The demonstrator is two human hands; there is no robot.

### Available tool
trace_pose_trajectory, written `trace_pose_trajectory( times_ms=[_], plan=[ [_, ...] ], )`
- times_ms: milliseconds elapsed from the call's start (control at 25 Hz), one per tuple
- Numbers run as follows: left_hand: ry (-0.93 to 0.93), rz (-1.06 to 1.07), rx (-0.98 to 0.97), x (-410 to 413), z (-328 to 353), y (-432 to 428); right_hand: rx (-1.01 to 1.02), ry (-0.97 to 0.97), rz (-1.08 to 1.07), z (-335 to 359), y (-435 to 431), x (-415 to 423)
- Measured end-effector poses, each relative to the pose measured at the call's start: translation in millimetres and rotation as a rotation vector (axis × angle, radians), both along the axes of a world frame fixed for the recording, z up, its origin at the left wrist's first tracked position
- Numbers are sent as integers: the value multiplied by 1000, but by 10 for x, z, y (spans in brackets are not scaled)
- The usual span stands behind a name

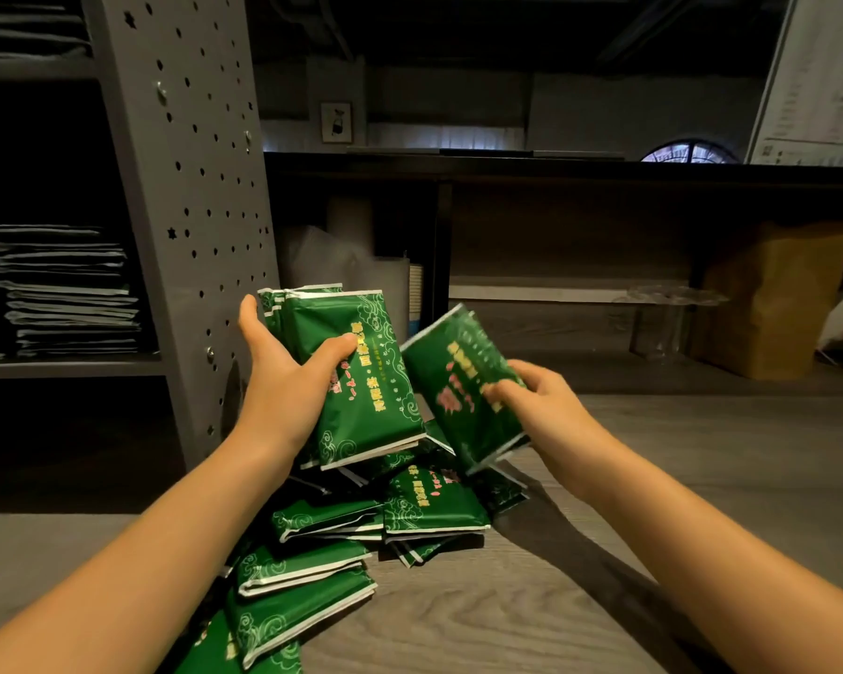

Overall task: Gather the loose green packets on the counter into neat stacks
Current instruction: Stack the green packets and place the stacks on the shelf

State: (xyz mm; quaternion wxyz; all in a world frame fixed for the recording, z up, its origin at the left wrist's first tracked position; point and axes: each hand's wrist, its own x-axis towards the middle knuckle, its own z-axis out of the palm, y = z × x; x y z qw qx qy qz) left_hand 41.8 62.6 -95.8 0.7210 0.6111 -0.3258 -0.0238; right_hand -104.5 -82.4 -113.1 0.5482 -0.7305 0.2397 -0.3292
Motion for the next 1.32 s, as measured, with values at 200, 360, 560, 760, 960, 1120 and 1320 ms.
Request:
trace_pose_trajectory(
  times_ms=[200,360,560,760,960,1120,1320],
  plan=[
    [37,-29,38,-41,-48,-23,38,-305,184,26,217,55],
    [35,-63,26,-94,-101,-68,-95,-238,219,-179,459,204],
    [-30,-160,12,-227,-113,-81,-170,-185,250,-295,612,271],
    [-132,-165,108,-208,-154,-66,-204,-120,313,-314,568,255],
    [-132,-76,130,-164,-131,-46,-291,27,252,-159,238,180],
    [-61,-64,77,-198,-78,-13,-736,635,71,-338,-228,142],
    [-23,-82,40,-167,-55,8,-896,931,131,-247,-393,47]
  ],
)
